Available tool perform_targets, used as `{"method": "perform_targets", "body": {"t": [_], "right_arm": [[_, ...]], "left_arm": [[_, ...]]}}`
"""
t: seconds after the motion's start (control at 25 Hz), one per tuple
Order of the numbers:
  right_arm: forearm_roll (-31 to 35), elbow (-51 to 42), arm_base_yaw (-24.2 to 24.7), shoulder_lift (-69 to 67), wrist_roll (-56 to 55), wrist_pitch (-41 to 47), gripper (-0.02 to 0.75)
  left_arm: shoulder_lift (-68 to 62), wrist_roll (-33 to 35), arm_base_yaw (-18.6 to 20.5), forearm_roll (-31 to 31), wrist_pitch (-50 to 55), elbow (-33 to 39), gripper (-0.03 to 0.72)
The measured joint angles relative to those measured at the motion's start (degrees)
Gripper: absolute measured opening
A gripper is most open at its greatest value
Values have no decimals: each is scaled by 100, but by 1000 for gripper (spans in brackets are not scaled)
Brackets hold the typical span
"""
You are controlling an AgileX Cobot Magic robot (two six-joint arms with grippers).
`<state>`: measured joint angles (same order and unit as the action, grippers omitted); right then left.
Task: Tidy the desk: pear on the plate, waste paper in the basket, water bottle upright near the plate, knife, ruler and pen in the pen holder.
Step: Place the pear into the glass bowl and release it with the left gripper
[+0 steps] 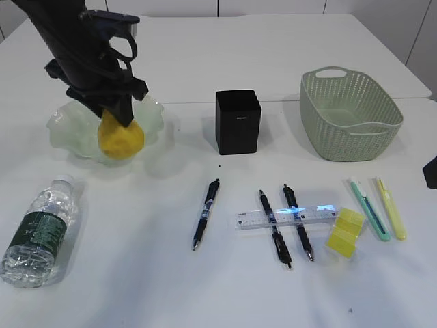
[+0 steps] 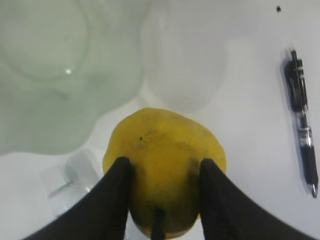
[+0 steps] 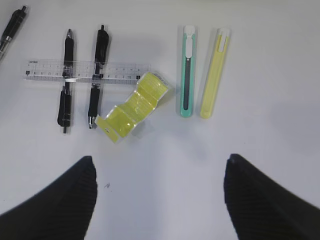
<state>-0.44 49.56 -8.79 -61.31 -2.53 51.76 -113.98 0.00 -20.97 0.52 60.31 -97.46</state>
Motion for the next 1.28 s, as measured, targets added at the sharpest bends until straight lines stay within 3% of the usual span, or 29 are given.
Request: {"method": "perform_targets", "body": {"t": [0.28,0.68,1.28], "right_arm": [[0,0,0,0,0,35,585],[0,0,0,0,0,164,585],[0,0,0,0,0,167,586]], "left_arm": [[-79,-106,373,-175,-826,-418,274],[-1027,-130,730,-187,-898,-1292,274],[-1789,-130,1108,-145,-913,-1529,273]]}}
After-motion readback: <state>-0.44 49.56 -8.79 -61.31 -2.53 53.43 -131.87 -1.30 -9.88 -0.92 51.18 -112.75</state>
